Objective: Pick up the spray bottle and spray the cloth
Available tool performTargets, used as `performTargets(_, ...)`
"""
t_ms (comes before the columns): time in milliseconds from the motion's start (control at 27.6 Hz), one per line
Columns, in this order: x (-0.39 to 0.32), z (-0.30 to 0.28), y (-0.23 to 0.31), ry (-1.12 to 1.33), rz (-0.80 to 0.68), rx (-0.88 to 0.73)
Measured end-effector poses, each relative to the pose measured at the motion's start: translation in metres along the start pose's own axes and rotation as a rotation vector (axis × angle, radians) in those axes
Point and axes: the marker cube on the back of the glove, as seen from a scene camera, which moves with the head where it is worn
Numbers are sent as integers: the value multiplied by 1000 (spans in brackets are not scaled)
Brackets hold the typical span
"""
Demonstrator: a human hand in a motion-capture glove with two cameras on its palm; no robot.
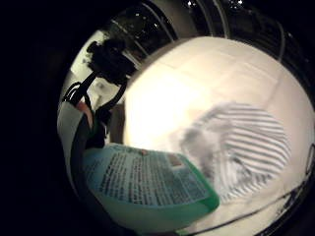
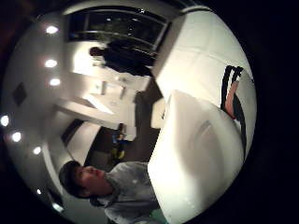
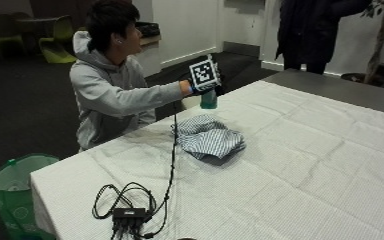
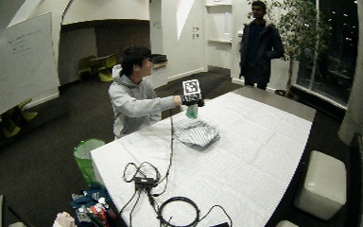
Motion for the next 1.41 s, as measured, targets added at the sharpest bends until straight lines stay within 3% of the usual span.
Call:
performTargets(72,-5,10,-8,-143,-52,40)
performTargets(181,15,37,-33,-161,-87,169)
performTargets(398,89,95,-6,-17,-74,-98)
performTargets(434,98,104,-9,-25,-56,-80)
performTargets(543,101,125,-54,-190,-3,207)
performTargets(615,102,135,-72,-255,17,302)
performTargets(796,124,141,-66,-156,23,201)
performTargets(905,120,139,-77,-165,24,244)
performTargets(1049,123,138,-58,-59,18,43)
performTargets(1194,111,128,-47,-71,20,-42)
performTargets(1411,111,108,-35,7,37,43)
